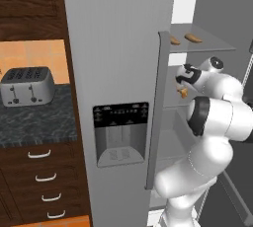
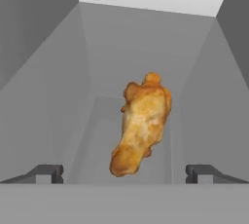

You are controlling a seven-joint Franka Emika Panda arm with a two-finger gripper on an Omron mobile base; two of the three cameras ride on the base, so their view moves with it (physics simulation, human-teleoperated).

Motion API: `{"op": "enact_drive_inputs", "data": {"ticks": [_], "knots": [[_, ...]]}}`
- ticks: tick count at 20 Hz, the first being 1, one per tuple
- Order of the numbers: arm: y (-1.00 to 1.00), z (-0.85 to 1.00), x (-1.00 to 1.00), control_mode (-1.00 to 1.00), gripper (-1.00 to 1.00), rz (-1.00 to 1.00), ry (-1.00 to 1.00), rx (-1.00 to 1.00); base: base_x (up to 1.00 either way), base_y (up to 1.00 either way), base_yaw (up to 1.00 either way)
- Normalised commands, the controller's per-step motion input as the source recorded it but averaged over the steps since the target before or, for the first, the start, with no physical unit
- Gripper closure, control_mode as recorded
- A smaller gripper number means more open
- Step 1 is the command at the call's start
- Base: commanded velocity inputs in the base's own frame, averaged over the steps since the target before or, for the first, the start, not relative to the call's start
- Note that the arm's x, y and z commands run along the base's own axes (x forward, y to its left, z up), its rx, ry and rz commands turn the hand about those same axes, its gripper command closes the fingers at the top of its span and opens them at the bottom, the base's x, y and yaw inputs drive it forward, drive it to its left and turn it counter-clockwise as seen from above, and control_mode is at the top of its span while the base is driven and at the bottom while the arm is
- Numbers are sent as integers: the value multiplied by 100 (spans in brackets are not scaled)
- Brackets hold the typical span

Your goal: Place one sweet potato and one chicken drumstick in each tupperware on the nearby counter, to pack two identical lunches.

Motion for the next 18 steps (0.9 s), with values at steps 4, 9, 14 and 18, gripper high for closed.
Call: {"op": "enact_drive_inputs", "data": {"ticks": [4,9,14,18], "knots": [[-9,-43,39,-100,-100,0,0,-3,0,0,0],[-14,-28,42,-100,-100,0,0,0,0,0,0],[-25,-24,58,-100,-100,-3,0,0,0,0,0],[-21,-46,14,-100,100,0,-2,0,0,0,0]]}}
